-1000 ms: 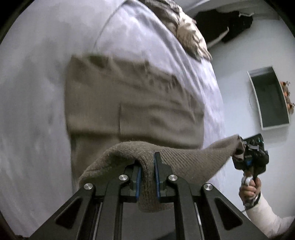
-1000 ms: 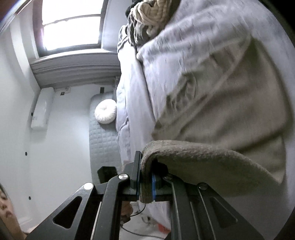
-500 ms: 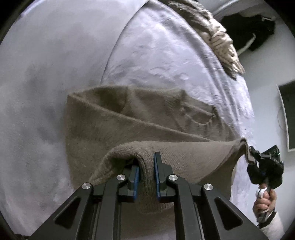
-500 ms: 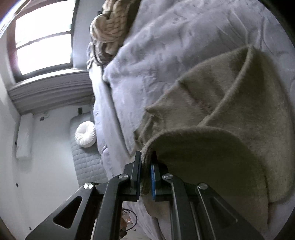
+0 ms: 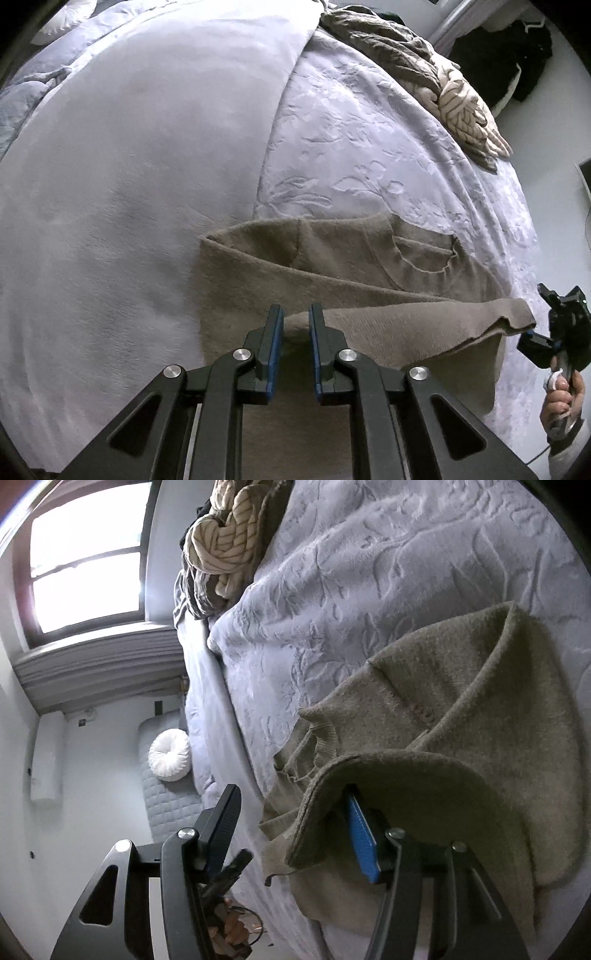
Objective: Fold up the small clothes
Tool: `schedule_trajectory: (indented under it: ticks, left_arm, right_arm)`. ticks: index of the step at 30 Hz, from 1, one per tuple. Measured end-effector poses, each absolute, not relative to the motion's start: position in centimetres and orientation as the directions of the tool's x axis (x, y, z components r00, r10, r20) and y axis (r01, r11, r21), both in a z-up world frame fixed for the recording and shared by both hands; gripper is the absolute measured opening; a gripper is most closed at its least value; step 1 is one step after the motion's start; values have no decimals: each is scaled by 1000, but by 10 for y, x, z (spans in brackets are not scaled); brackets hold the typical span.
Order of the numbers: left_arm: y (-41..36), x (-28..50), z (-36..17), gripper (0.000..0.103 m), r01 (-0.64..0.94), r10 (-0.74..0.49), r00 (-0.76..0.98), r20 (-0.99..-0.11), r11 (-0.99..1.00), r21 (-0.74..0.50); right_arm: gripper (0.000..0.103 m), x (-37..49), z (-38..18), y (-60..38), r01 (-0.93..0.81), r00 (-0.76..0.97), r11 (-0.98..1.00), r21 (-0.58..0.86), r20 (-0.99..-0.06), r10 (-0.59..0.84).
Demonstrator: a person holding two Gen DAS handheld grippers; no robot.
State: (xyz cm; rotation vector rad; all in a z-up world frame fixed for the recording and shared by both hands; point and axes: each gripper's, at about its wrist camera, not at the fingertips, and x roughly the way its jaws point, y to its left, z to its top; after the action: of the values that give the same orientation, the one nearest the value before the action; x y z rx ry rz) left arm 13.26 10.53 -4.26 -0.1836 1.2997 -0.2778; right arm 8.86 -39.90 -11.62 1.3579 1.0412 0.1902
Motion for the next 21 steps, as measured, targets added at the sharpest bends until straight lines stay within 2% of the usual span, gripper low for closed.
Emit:
schedule_trajectory:
  ticks: [2, 6, 9, 11, 12, 13, 15, 18, 21]
  left_arm:
    - [108, 129, -37, 81, 86, -290, 279, -916, 957, -277]
    - [114, 118, -27, 81, 94, -270, 294, -917, 963, -253]
    - [120, 108, -38, 81, 82, -329, 217, -919, 944, -319]
    - [119, 99, -52, 81, 94, -392, 141, -909, 919, -382]
    - [115, 93, -61, 81, 107, -406, 105, -908, 912, -395]
    - [111, 89, -67, 81, 121, -408, 81, -909, 910, -397]
    - [101, 79, -78, 81, 155, -413, 37, -910, 902, -403]
    - [82, 71, -89, 81, 211, -412, -13, -911, 890, -405]
    - [58, 77, -93, 81, 274, -365, 16, -931, 897, -347]
  right_arm:
    - [62, 85, -107, -399, 425, 570, 302, 853, -511, 643]
    - [62, 71, -102, -398, 381, 590, 246, 891, -439, 677]
    - [60, 58, -110, -392, 420, 567, 232, 877, -453, 687]
    - [43, 44, -116, -389, 449, 584, 214, 868, -466, 664]
    - [25, 38, -118, -387, 455, 598, 195, 869, -461, 656]
    - [16, 30, -121, -385, 459, 613, 170, 872, -449, 650]
    - [13, 22, -127, -381, 479, 602, 184, 858, -474, 643]
    - [13, 37, -136, -367, 508, 466, 352, 786, -595, 655]
    - [13, 65, -138, -357, 467, 411, 463, 753, -649, 641]
